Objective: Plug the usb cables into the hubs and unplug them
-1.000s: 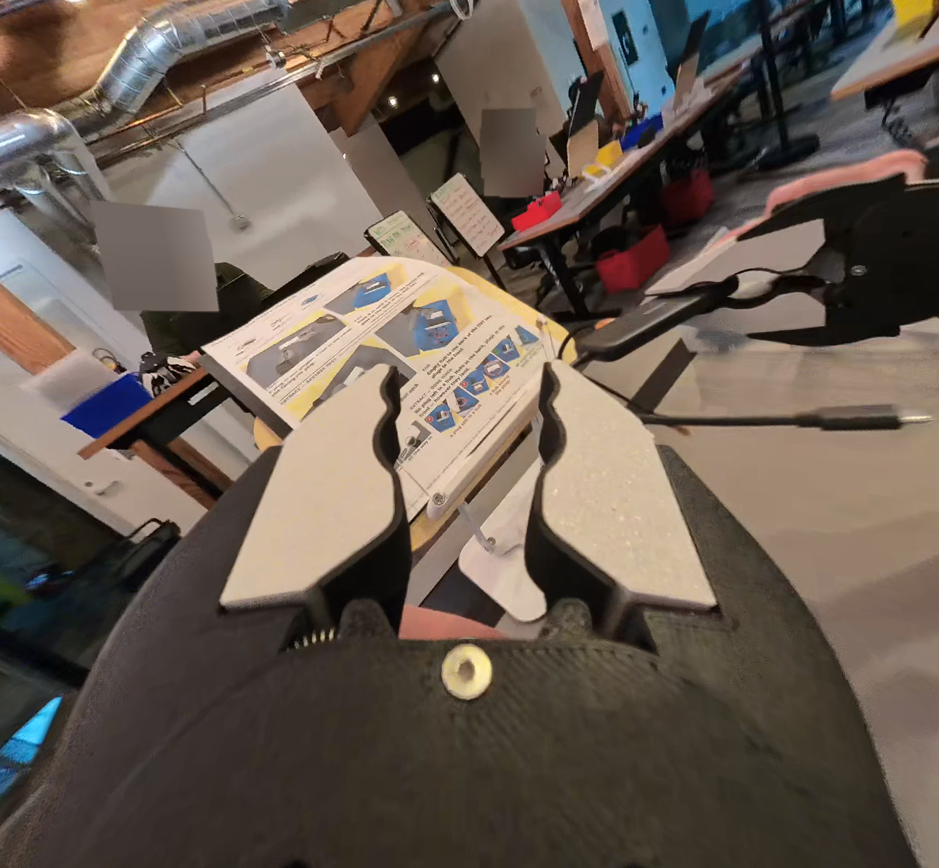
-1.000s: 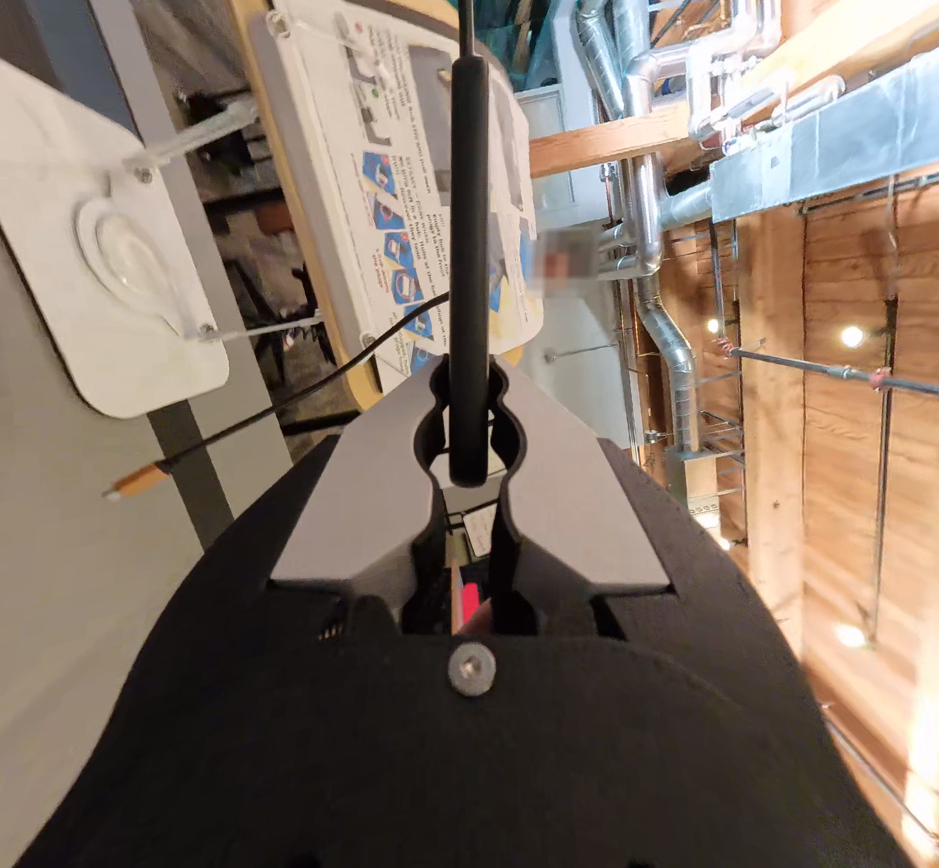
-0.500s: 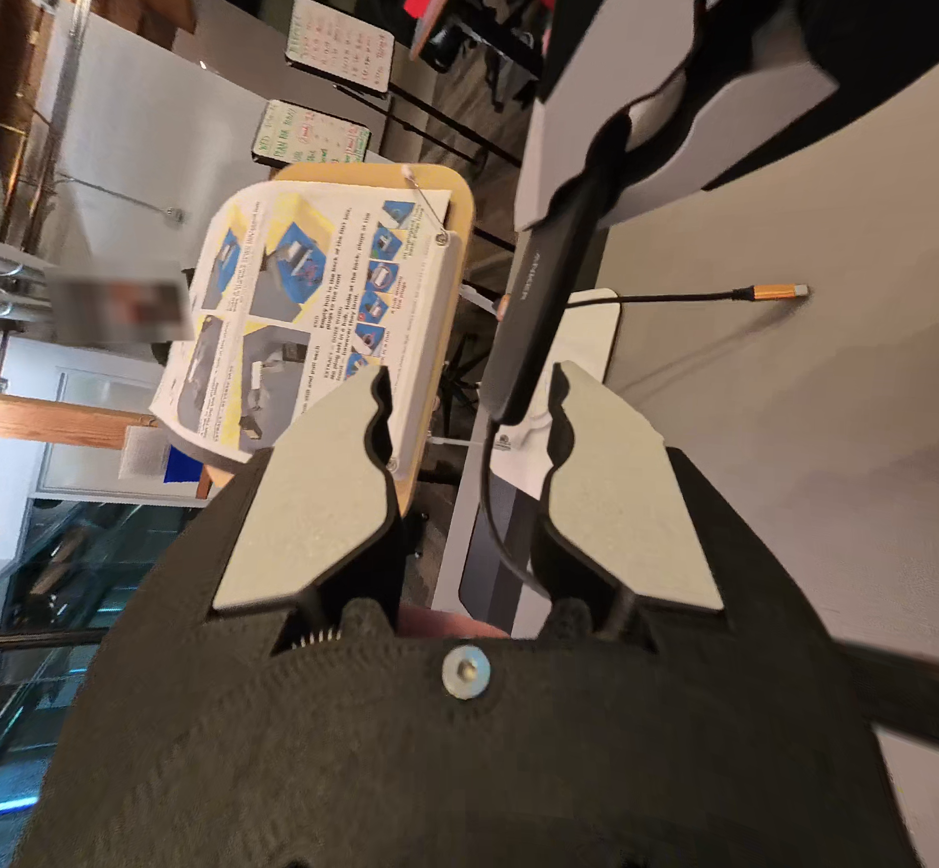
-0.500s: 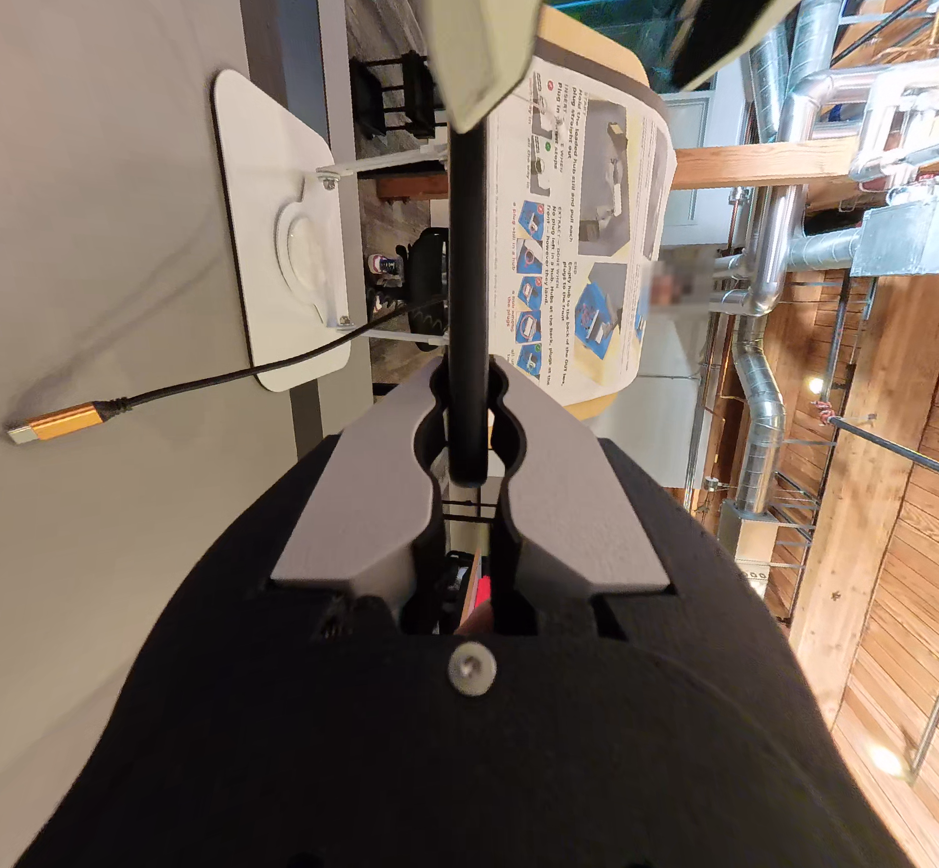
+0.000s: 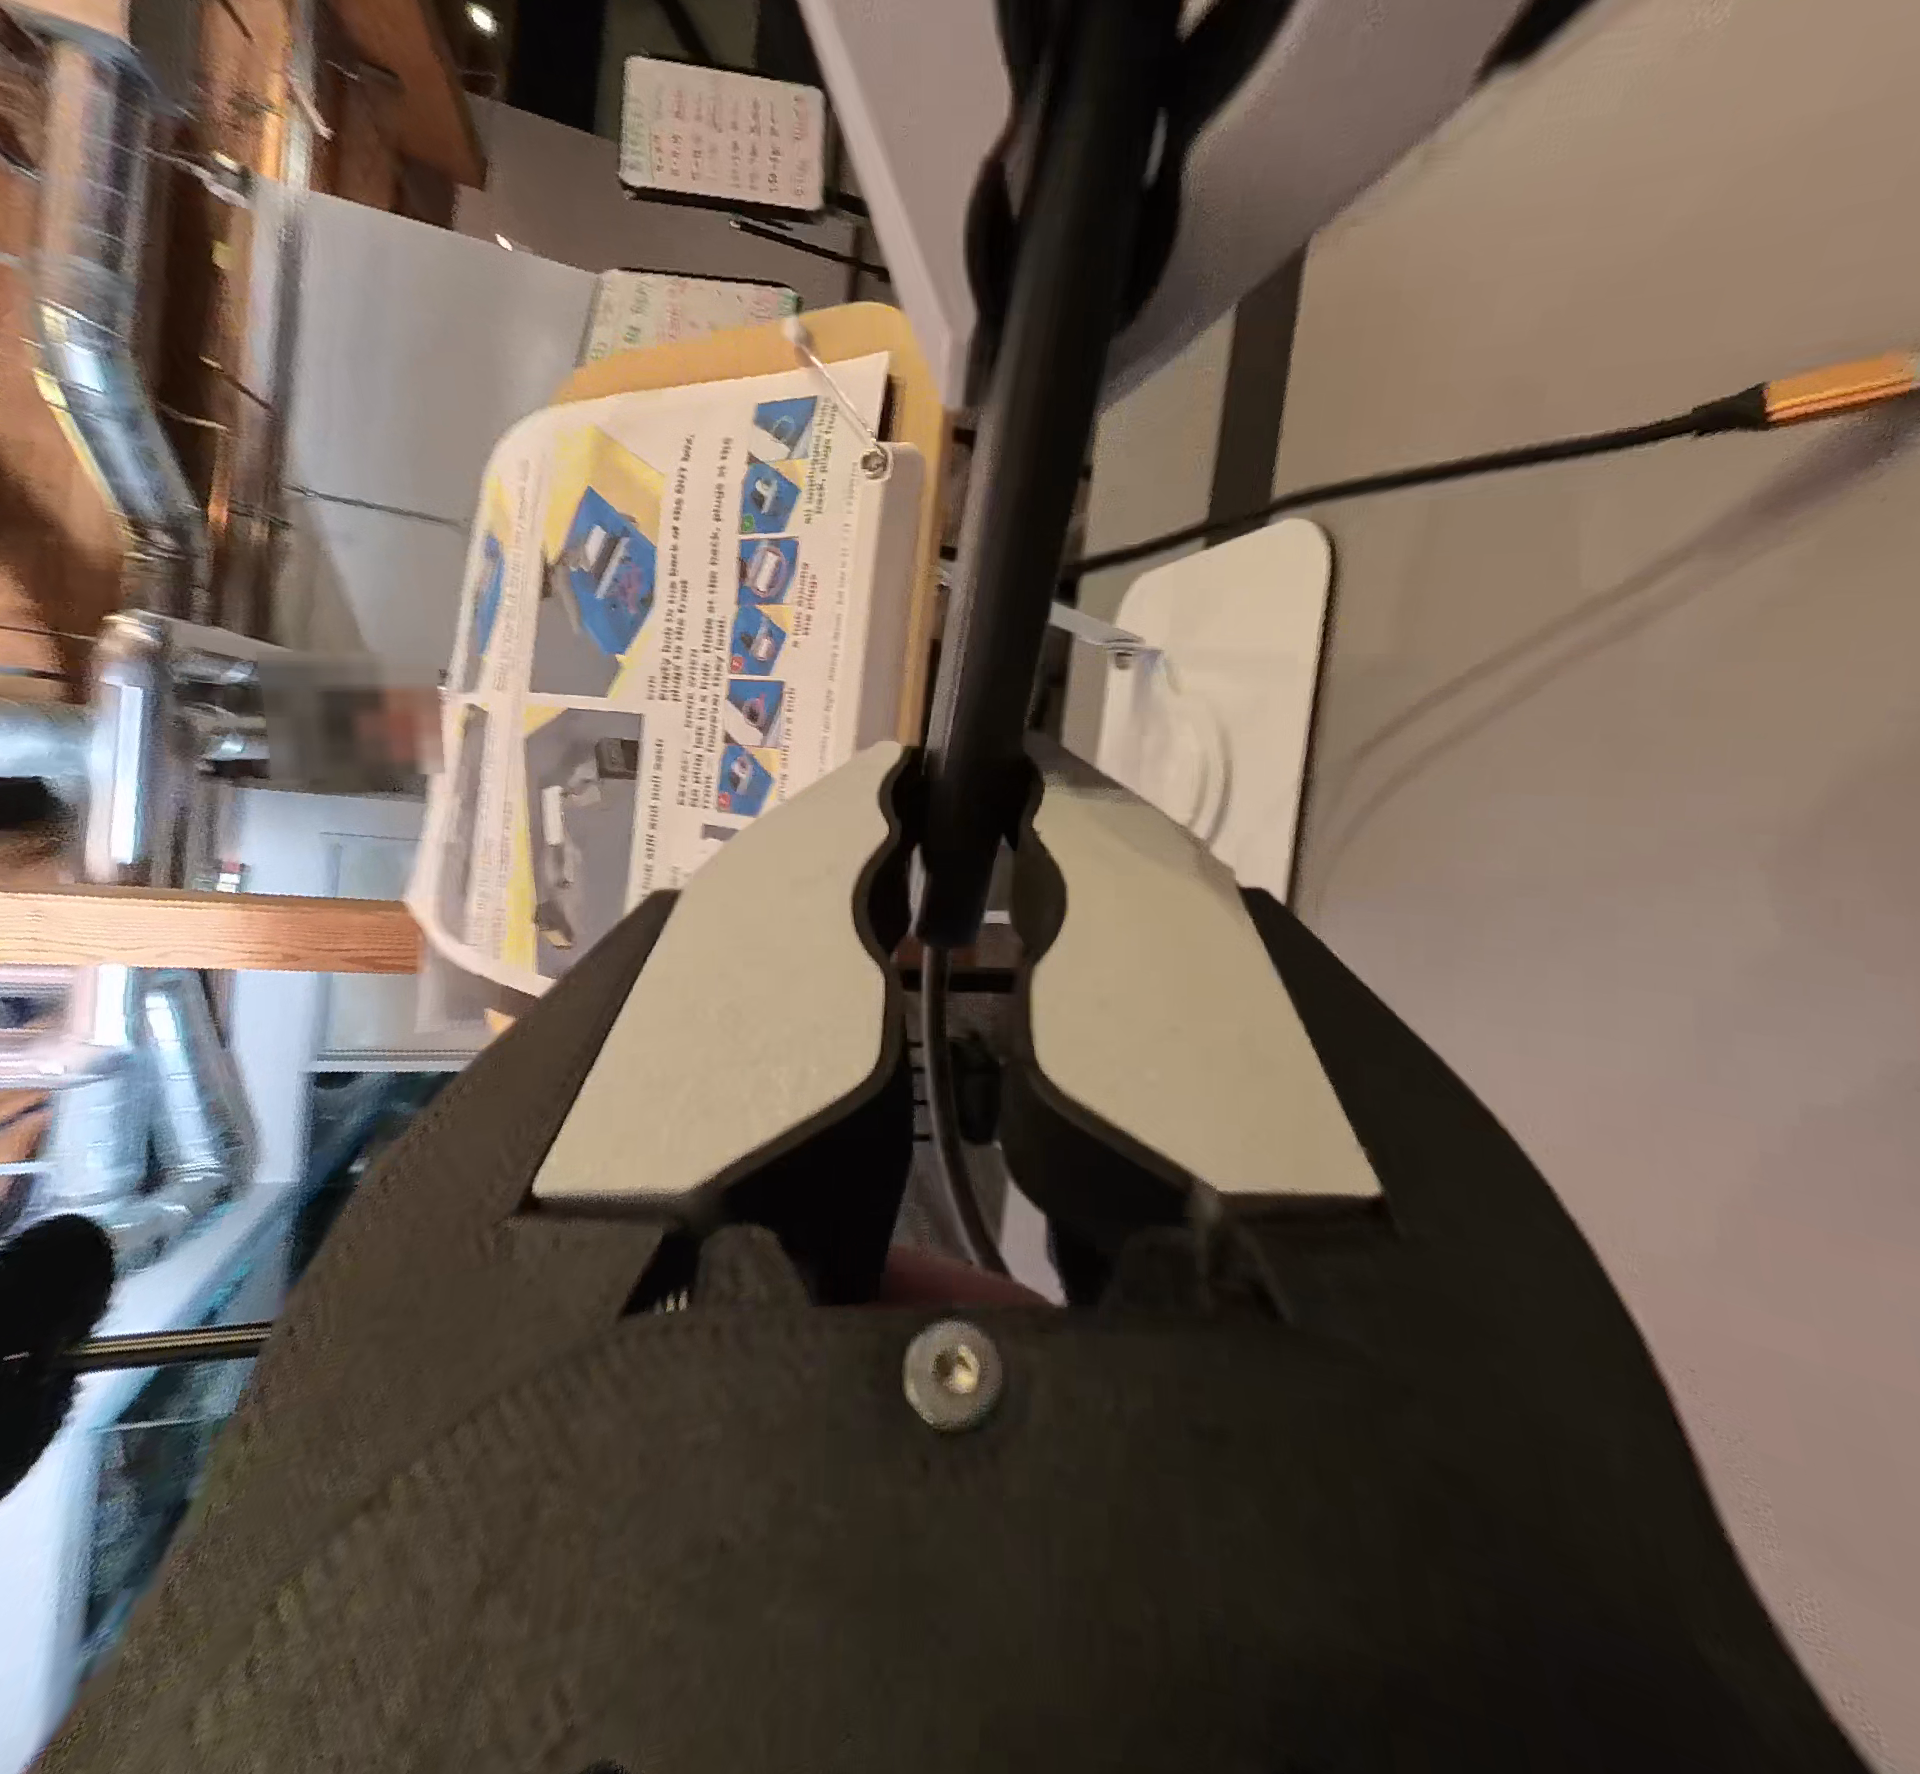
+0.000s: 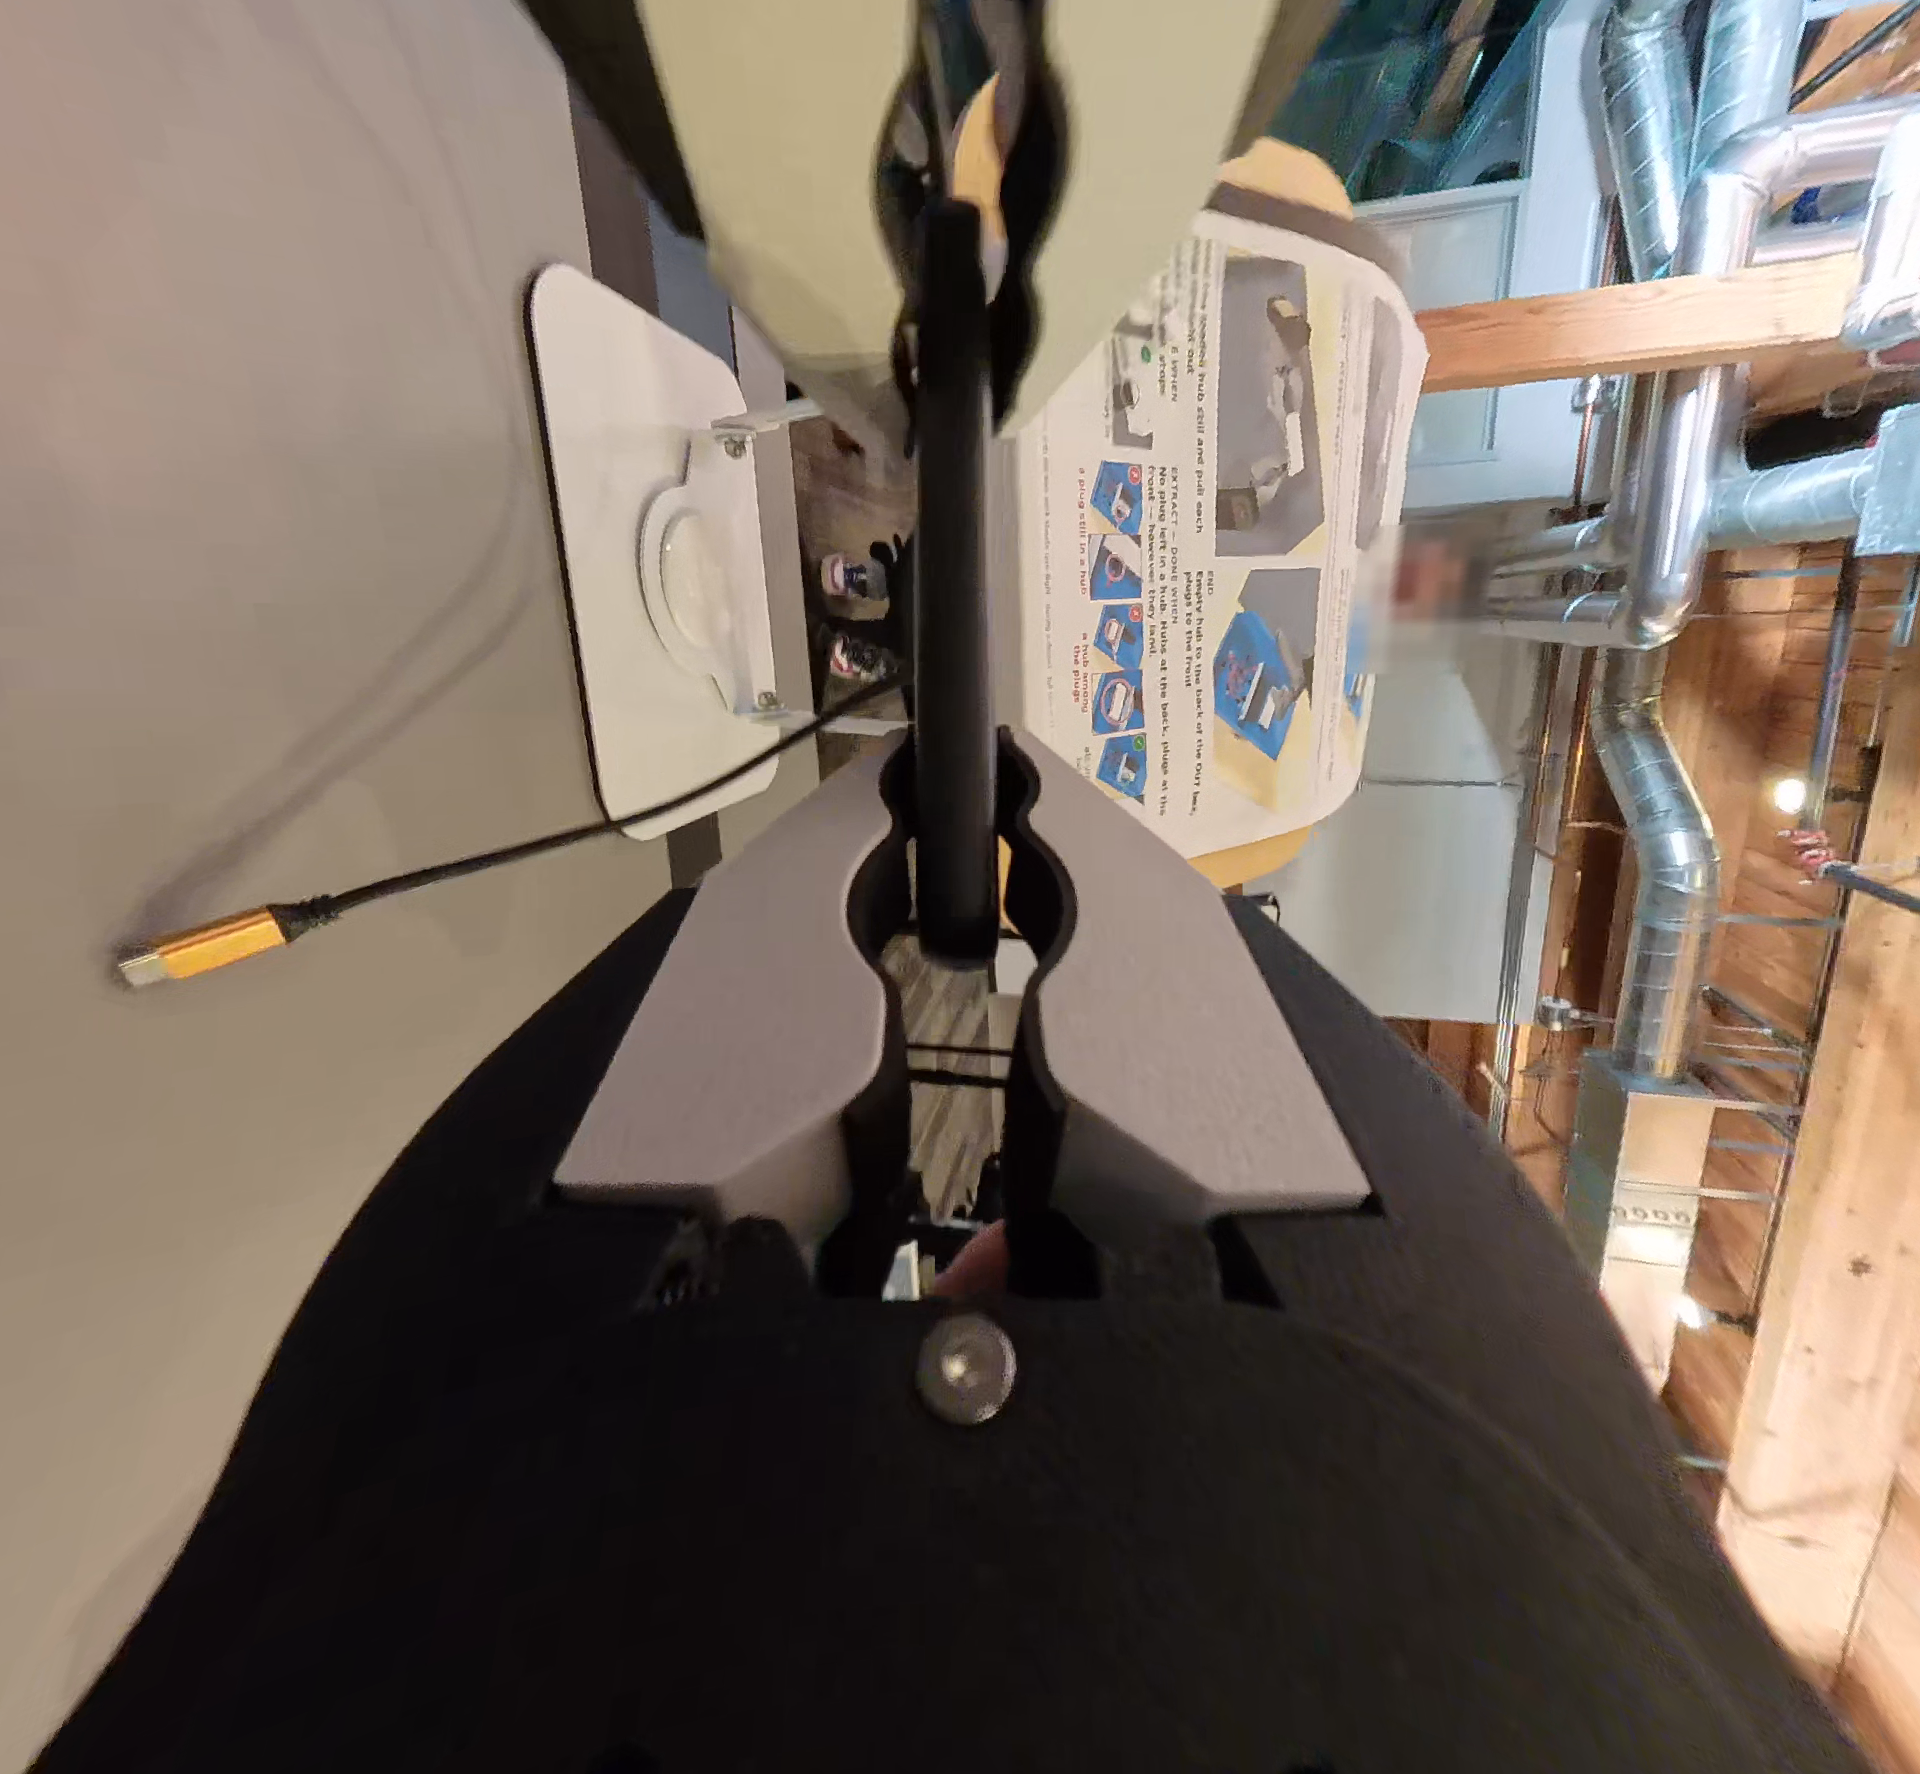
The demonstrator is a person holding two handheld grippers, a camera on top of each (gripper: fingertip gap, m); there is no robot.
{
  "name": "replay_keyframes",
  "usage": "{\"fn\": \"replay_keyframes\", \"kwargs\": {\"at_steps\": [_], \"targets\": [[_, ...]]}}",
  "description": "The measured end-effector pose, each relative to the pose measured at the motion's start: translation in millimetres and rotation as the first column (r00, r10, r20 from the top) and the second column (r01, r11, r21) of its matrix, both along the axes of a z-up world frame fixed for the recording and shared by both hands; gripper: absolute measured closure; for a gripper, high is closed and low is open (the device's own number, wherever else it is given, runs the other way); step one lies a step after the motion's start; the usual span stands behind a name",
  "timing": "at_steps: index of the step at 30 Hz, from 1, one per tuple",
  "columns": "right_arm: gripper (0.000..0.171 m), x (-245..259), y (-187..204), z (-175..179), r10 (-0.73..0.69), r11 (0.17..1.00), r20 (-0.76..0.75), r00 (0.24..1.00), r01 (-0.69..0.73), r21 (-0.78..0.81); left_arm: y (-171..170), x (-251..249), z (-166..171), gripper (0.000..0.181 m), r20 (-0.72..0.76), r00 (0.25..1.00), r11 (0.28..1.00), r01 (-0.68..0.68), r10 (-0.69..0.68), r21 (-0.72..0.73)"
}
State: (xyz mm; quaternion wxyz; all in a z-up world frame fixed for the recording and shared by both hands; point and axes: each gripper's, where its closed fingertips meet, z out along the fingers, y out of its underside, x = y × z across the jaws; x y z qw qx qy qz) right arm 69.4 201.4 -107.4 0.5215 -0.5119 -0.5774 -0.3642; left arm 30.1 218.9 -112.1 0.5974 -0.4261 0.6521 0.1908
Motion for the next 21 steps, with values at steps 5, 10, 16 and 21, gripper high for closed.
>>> {"fn": "replay_keyframes", "kwargs": {"at_steps": [5, 10, 16, 21], "targets": [[0.155, -5, -4, 20, 0.096, 0.993, -0.063, 0.993, -0.091, 0.077, 0, 2, 11, 0.168, 0.061, 0.998, 0.998, 0.031, -0.034, 0.059], [0.133, -8, -26, 46, 0.284, 0.955, -0.294, 0.913, -0.295, 0.006, 0, -1, 27, 0.168, 0.189, 0.978, 0.994, 0.078, -0.093, 0.081], [0.126, -5, -52, 63, 0.445, 0.870, -0.410, 0.796, -0.493, -0.012, -21, 3, 35, 0.168, 0.300, 0.914, 0.959, 0.283, -0.274, 0.014], [0.140, -23, -71, 50, 0.523, 0.846, -0.210, 0.826, -0.533, 0.011, -34, 7, 25, 0.168, 0.235, 0.910, 0.935, 0.355, -0.343, -0.012]]}}
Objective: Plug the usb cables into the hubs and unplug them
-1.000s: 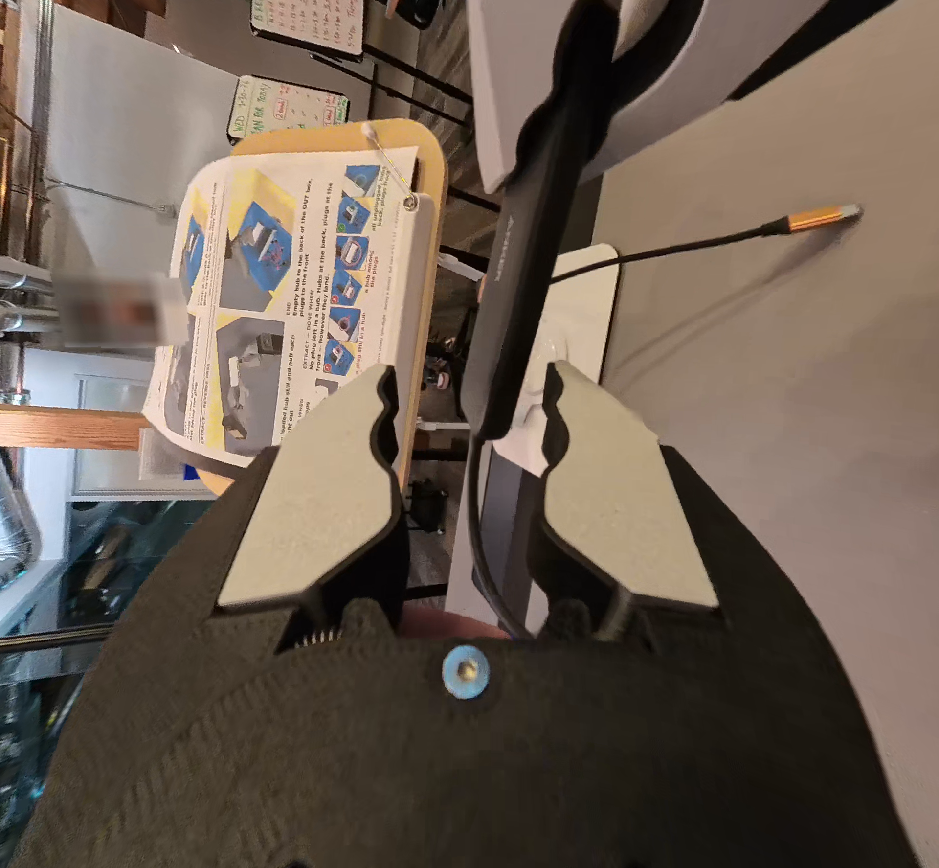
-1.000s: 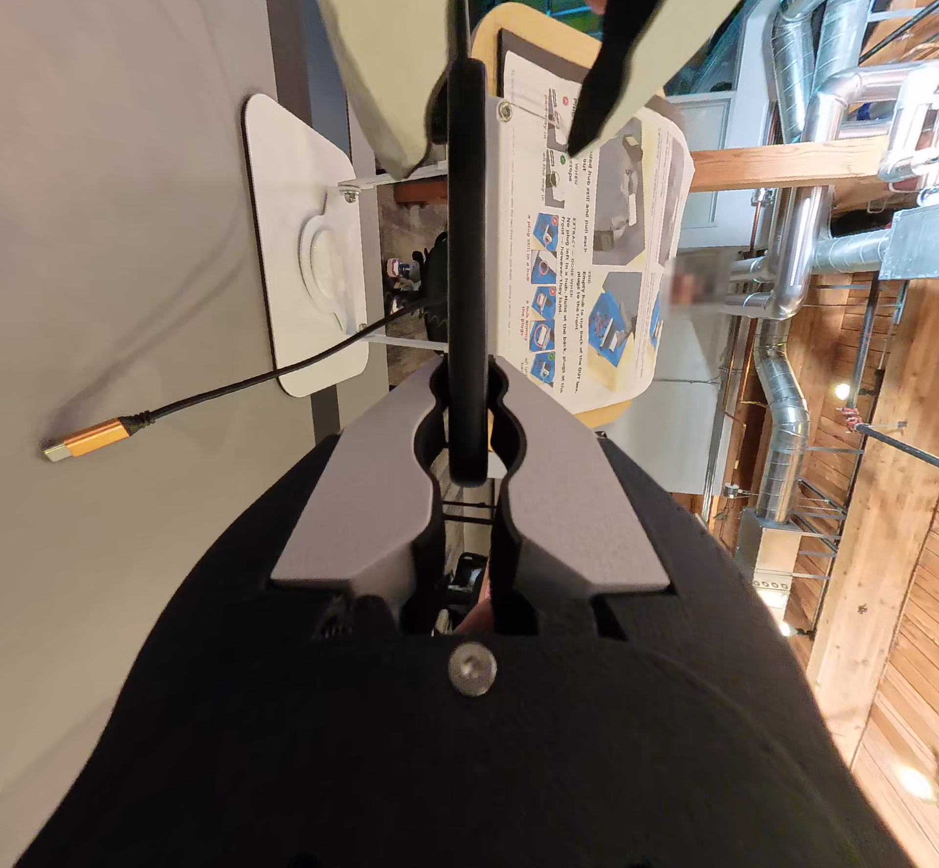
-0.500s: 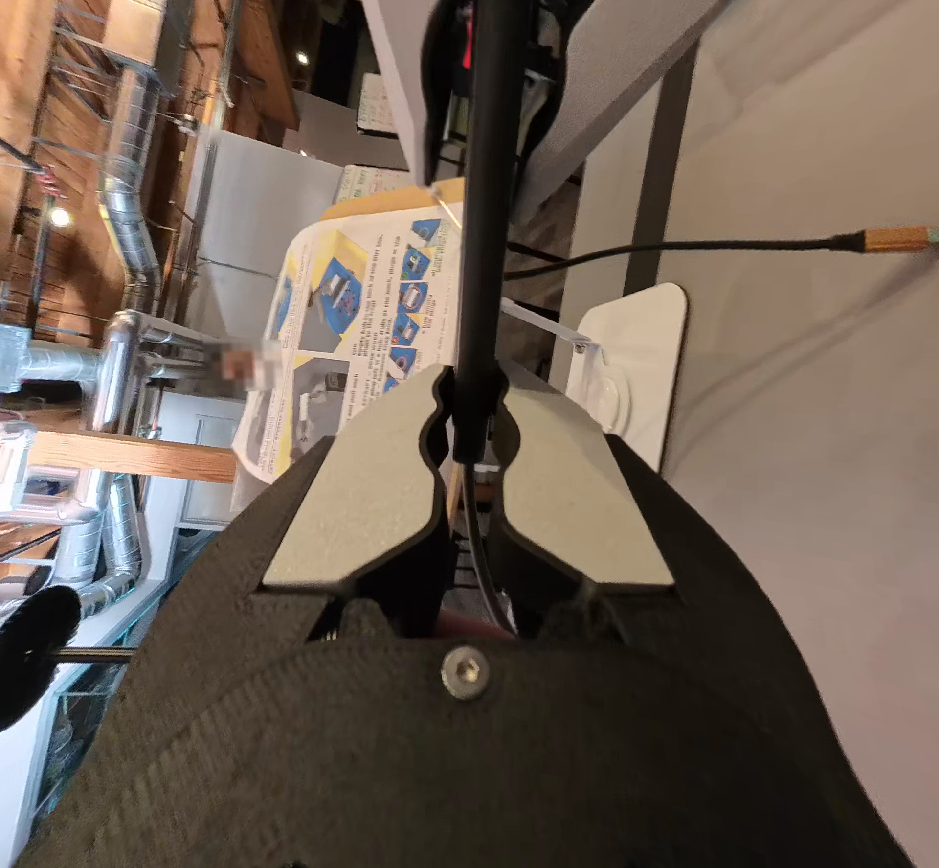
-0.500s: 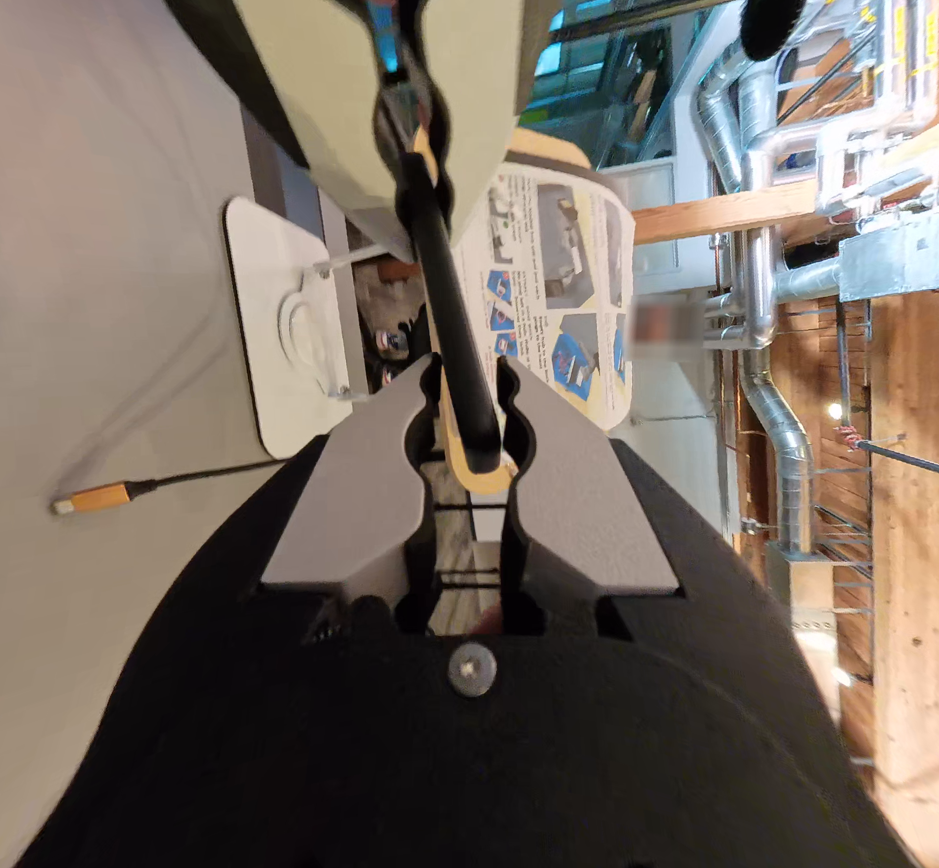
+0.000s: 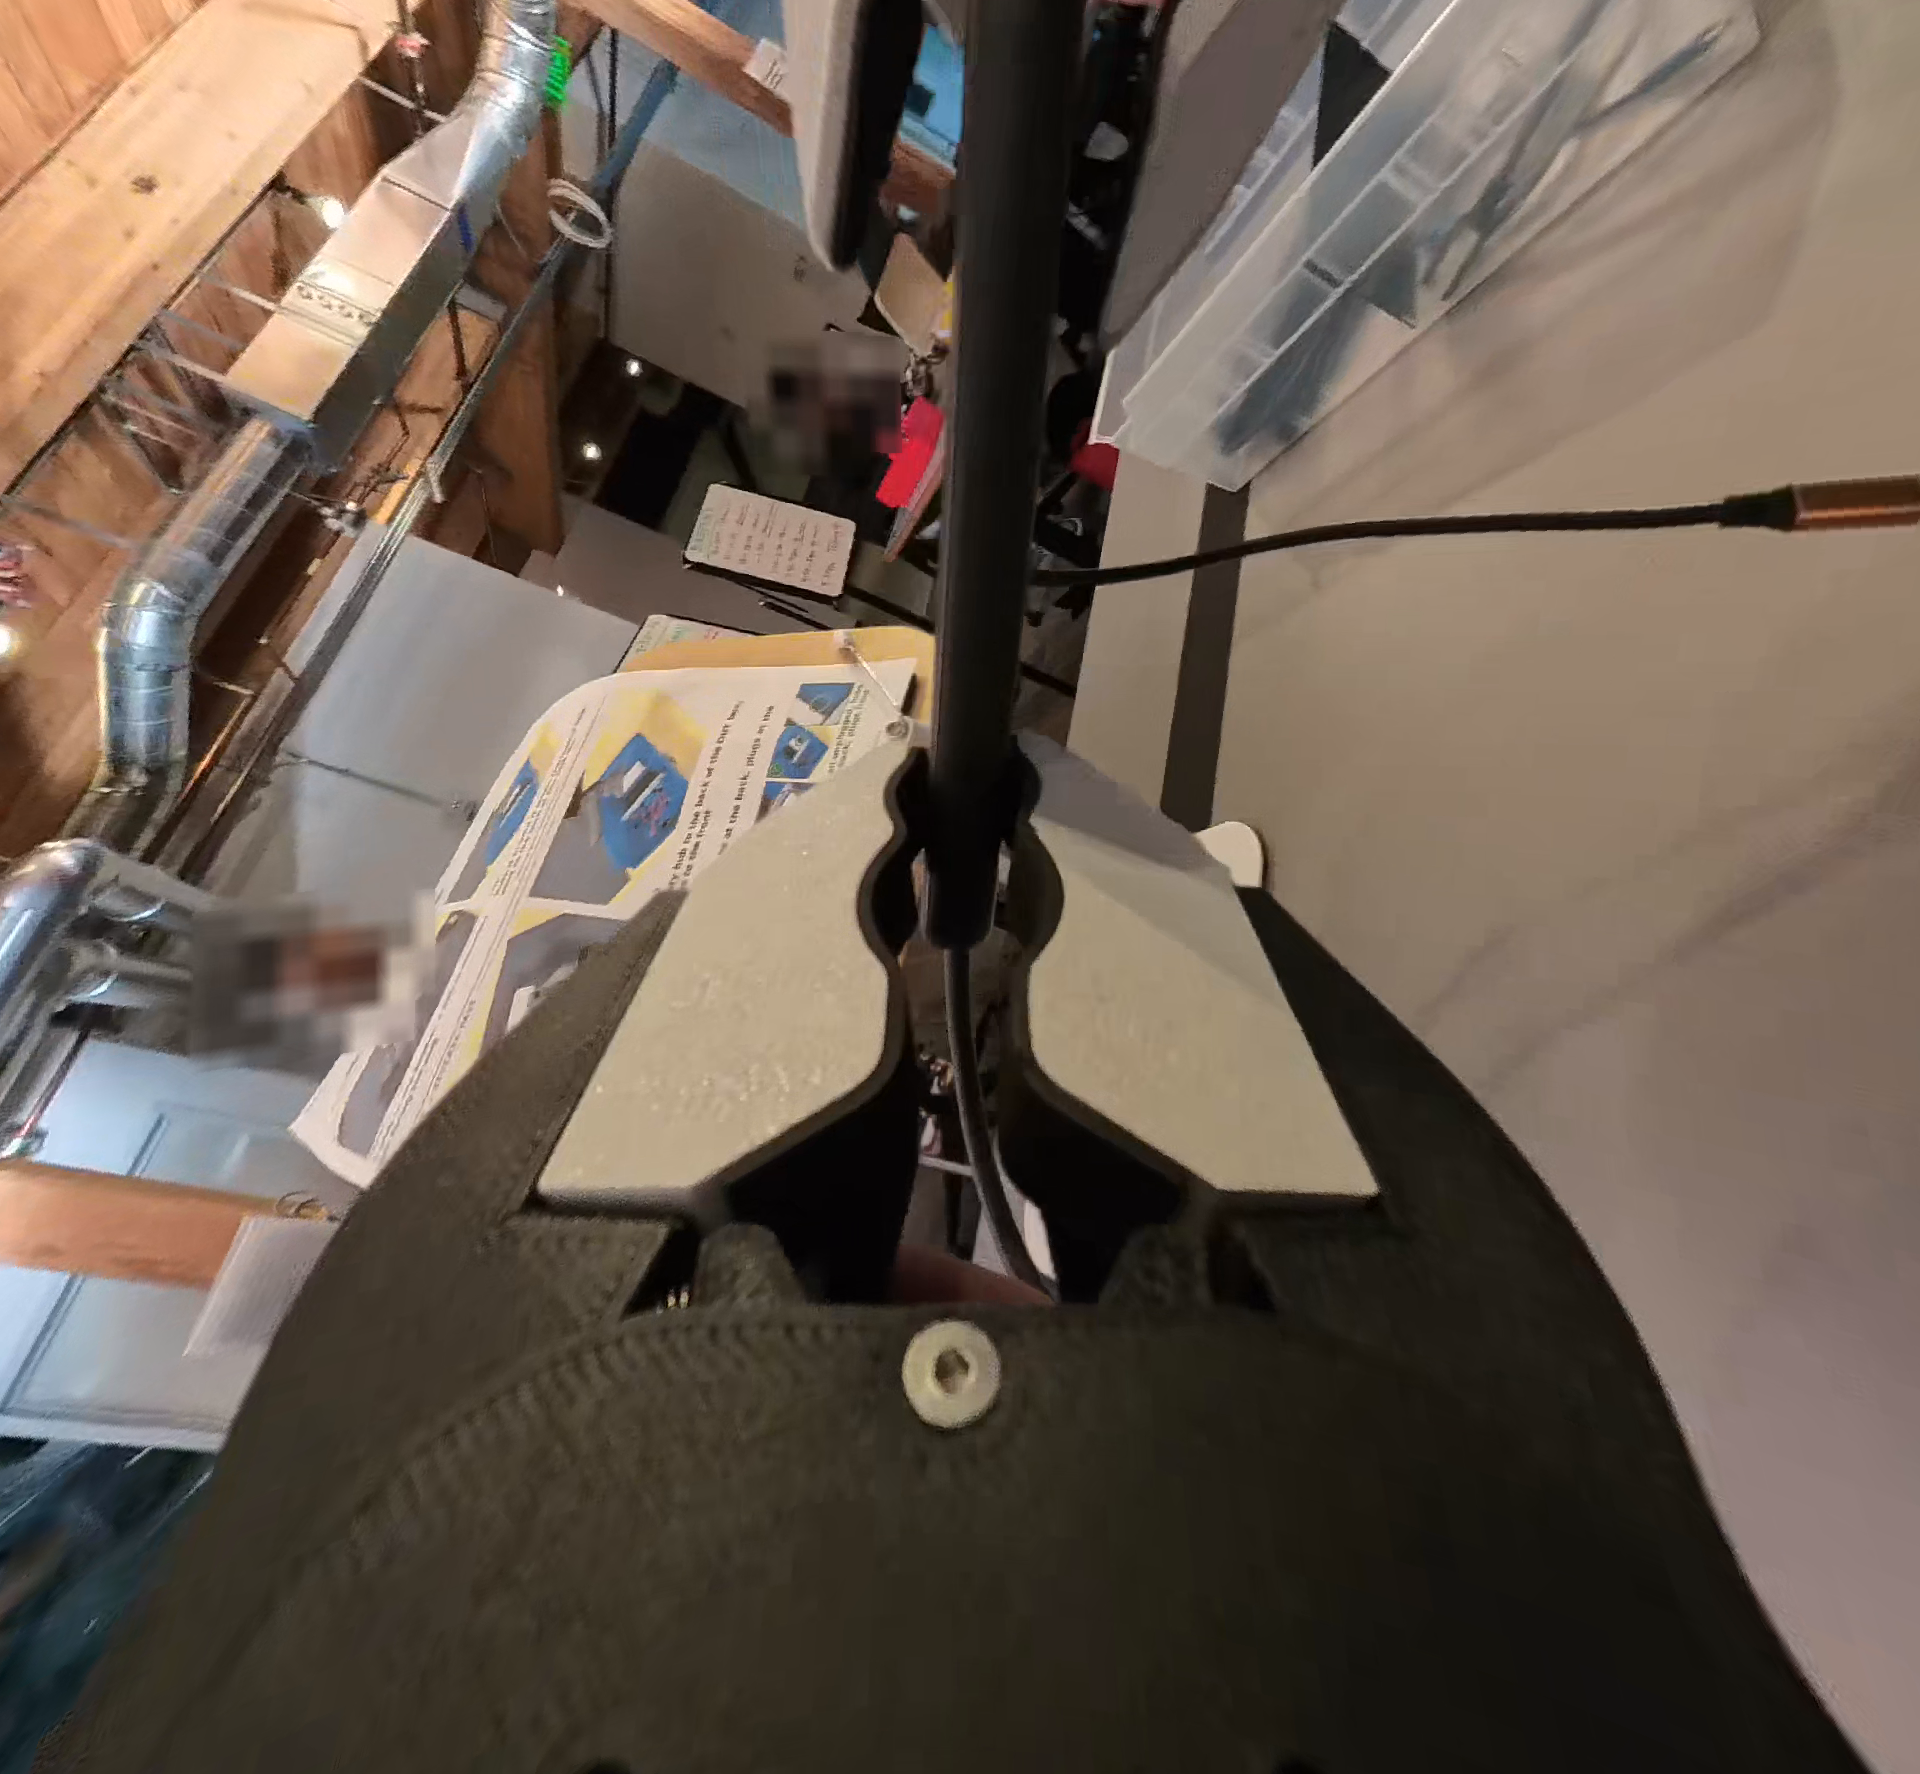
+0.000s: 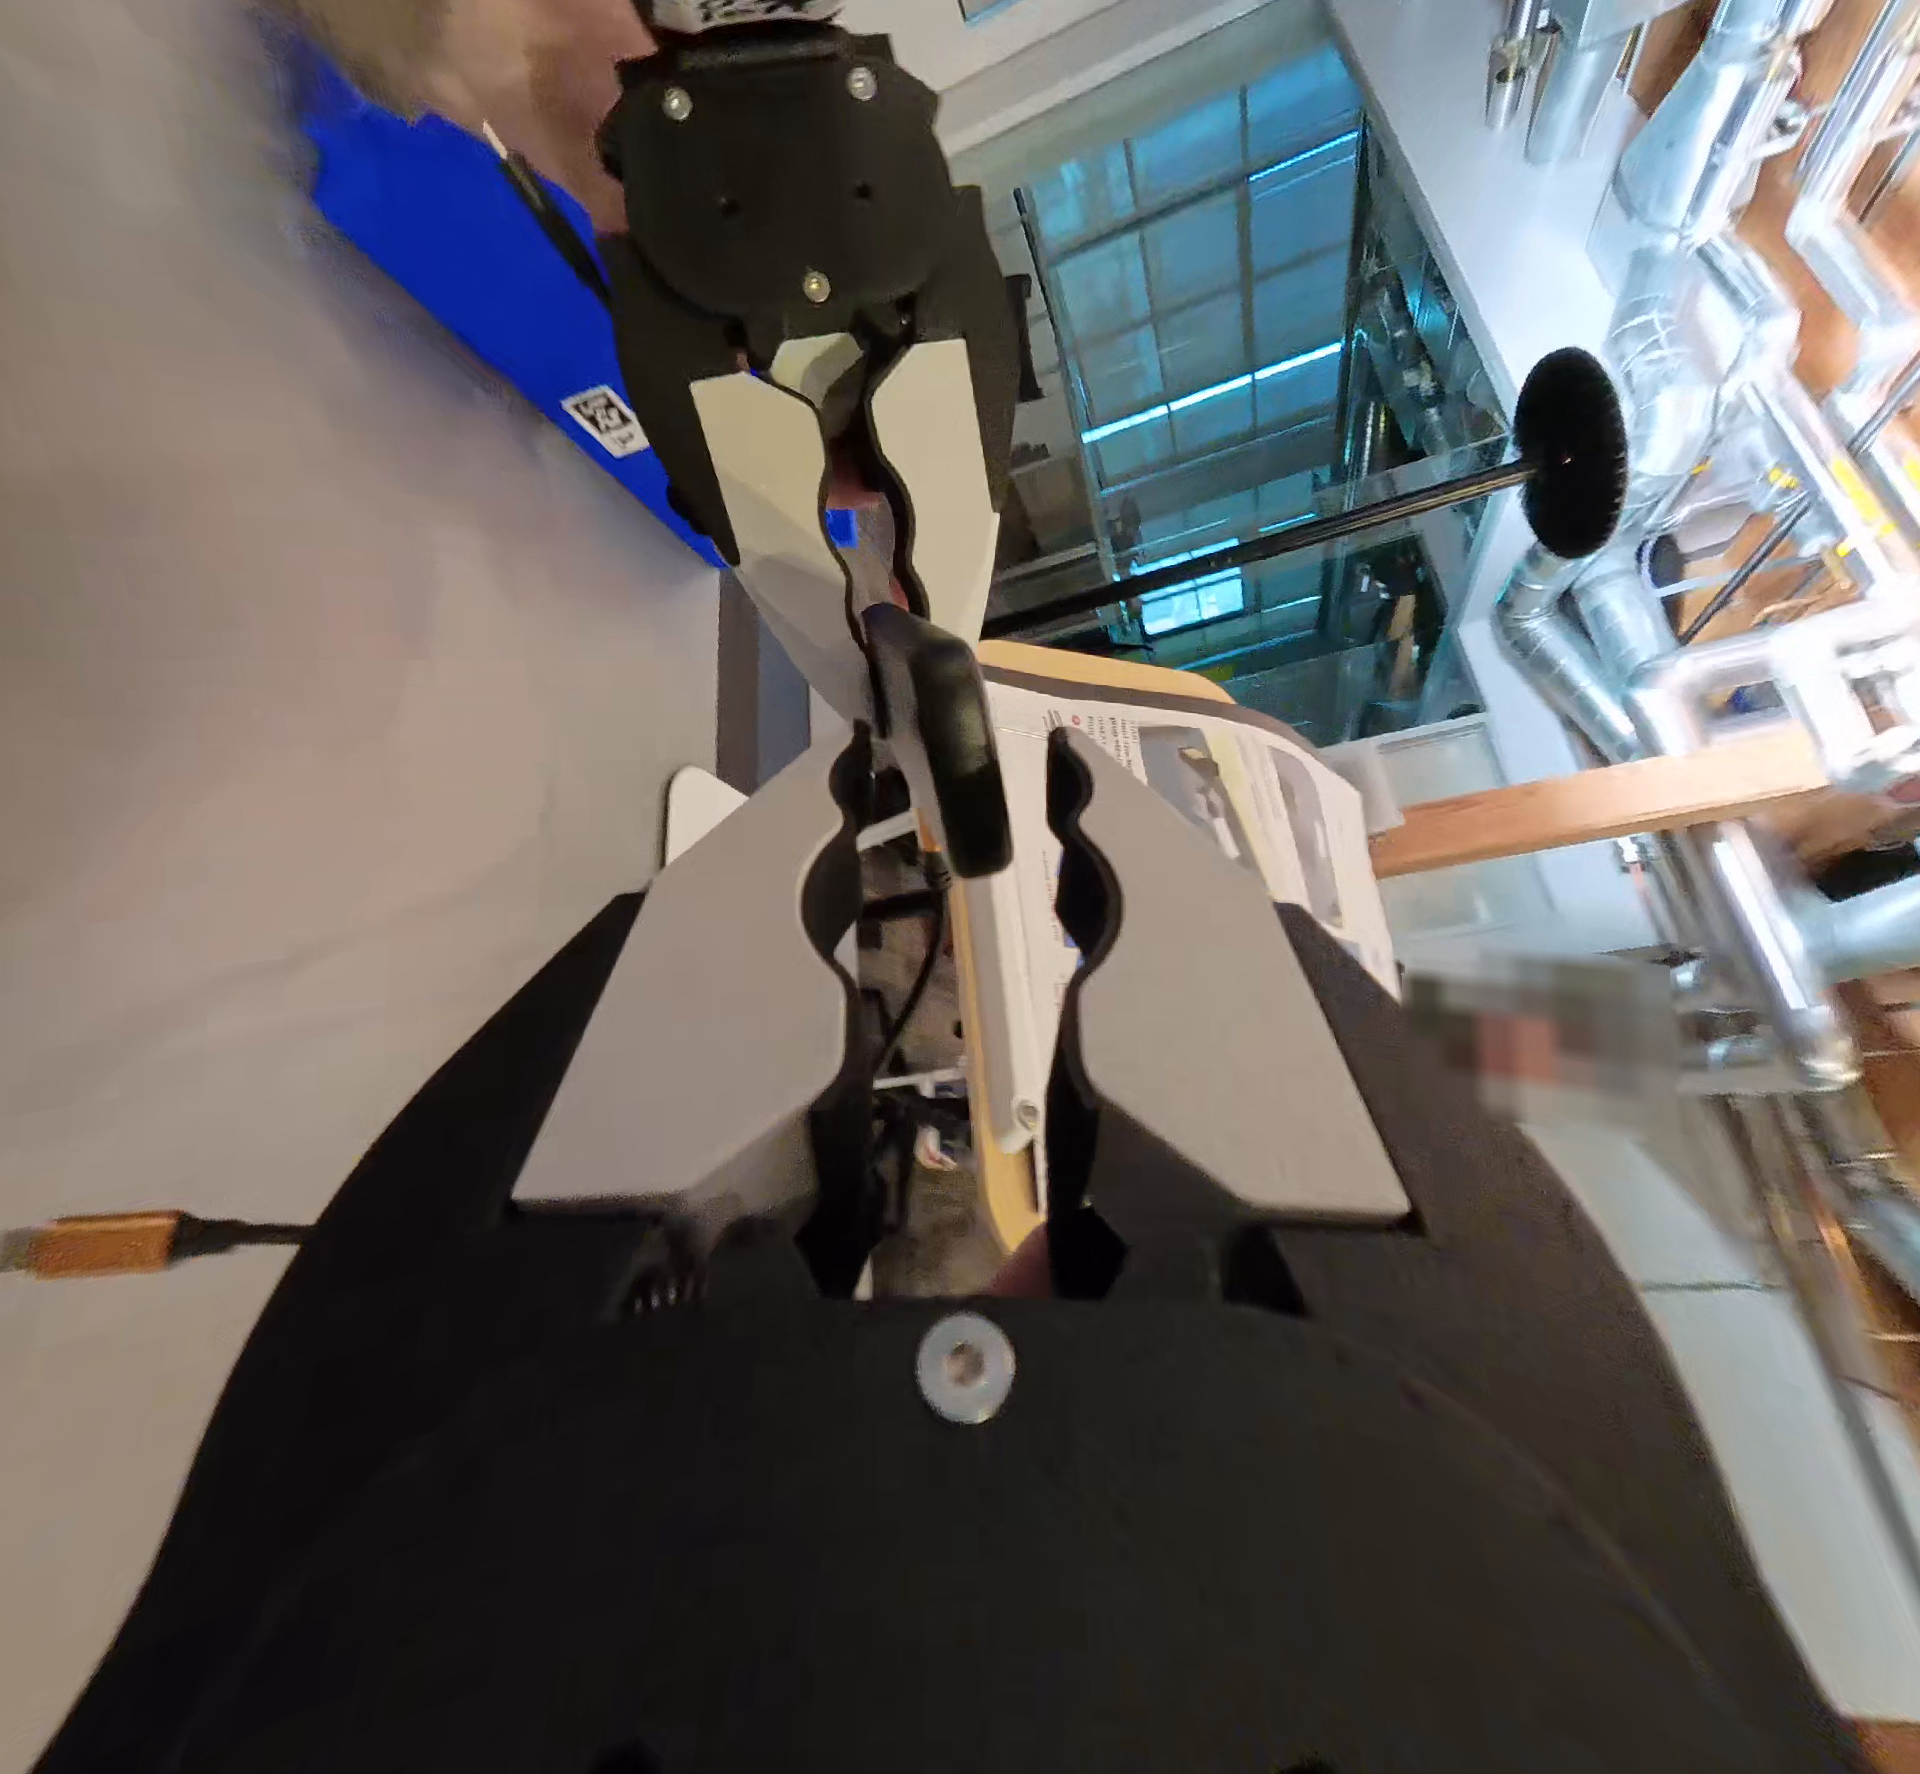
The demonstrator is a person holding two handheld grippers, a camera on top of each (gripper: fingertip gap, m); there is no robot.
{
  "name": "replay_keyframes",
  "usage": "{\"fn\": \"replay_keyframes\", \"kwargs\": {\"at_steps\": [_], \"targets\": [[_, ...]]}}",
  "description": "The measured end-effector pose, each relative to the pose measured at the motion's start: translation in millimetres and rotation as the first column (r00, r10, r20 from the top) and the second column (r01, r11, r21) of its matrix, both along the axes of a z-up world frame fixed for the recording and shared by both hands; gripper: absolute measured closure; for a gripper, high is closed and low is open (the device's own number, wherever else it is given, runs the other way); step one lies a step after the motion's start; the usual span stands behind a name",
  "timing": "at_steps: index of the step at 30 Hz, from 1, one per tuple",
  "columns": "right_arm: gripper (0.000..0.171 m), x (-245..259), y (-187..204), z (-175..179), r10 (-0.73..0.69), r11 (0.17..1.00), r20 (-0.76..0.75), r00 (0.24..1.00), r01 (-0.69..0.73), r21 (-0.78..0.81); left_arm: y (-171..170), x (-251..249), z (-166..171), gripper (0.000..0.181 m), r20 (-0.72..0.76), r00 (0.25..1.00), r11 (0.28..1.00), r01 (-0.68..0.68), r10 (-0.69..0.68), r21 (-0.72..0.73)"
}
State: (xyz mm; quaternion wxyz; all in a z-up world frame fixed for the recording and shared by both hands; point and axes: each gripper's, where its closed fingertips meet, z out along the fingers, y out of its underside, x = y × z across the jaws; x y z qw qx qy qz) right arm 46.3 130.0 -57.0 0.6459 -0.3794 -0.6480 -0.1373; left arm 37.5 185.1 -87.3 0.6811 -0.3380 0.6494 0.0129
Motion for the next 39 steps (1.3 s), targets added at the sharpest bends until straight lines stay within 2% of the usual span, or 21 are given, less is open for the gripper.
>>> {"fn": "replay_keyframes", "kwargs": {"at_steps": [3, 11, 14, 19, 22, 24, 27, 29, 31, 36, 39], "targets": [[0.157, -2, 1, -8, -0.048, 0.995, 0.103, 0.994, 0.039, 0.090, -4, 1, -3, 0.168, -0.022, 0.999, 1.000, 0.025, -0.025, -0.003], [0.162, -6, -2, -21, -0.092, 0.988, 0.223, 0.970, 0.061, 0.145, -2, -3, -7, 0.164, -0.067, 0.998, 1.000, 0.008, -0.010, -0.024], [0.162, -8, 2, -23, -0.143, 0.980, 0.248, 0.958, 0.102, 0.173, 3, -9, -8, 0.148, -0.115, 0.992, 0.998, -0.048, 0.042, -0.045], [0.162, 0, 20, -24, -0.248, 0.966, 0.212, 0.945, 0.224, 0.131, 6, -18, 9, 0.133, -0.140, 0.978, 0.988, -0.151, 0.154, 0.032], [0.162, 7, 35, -25, -0.350, 0.936, 0.179, 0.920, 0.334, 0.114, 0, -12, 15, 0.129, -0.135, 0.972, 0.981, -0.183, 0.190, 0.062], [0.162, 4, 38, -25, -0.364, 0.931, 0.143, 0.921, 0.352, 0.099, -1, -5, 15, 0.128, -0.128, 0.966, 0.972, -0.216, 0.227, 0.096], [0.162, -7, 30, -29, -0.317, 0.948, 0.134, 0.939, 0.311, 0.067, 9, 1, 8, 0.131, -0.129, 0.947, 0.951, -0.276, 0.294, 0.139], [0.162, -11, 26, -28, -0.297, 0.955, 0.128, 0.946, 0.292, 0.052, 17, 0, -3, 0.139, -0.156, 0.937, 0.946, -0.293, 0.313, 0.139], [0.162, -13, 22, -25, -0.287, 0.958, 0.117, 0.951, 0.284, 0.039, 22, -1, -6, 0.164, -0.153, 0.934, 0.940, -0.298, 0.323, 0.167], [0.160, -16, 16, -14, -0.257, 0.965, 0.088, 0.962, 0.250, 0.085, 17, 3, 4, 0.168, -0.079, 0.954, 0.944, -0.269, 0.289, 0.193], [0.140, -16, 6, -1, -0.203, 0.978, 0.031, 0.979, 0.201, 0.051, 12, 2, 13, 0.168, -0.012, 0.975, 0.963, -0.219, 0.223, 0.157]]}}
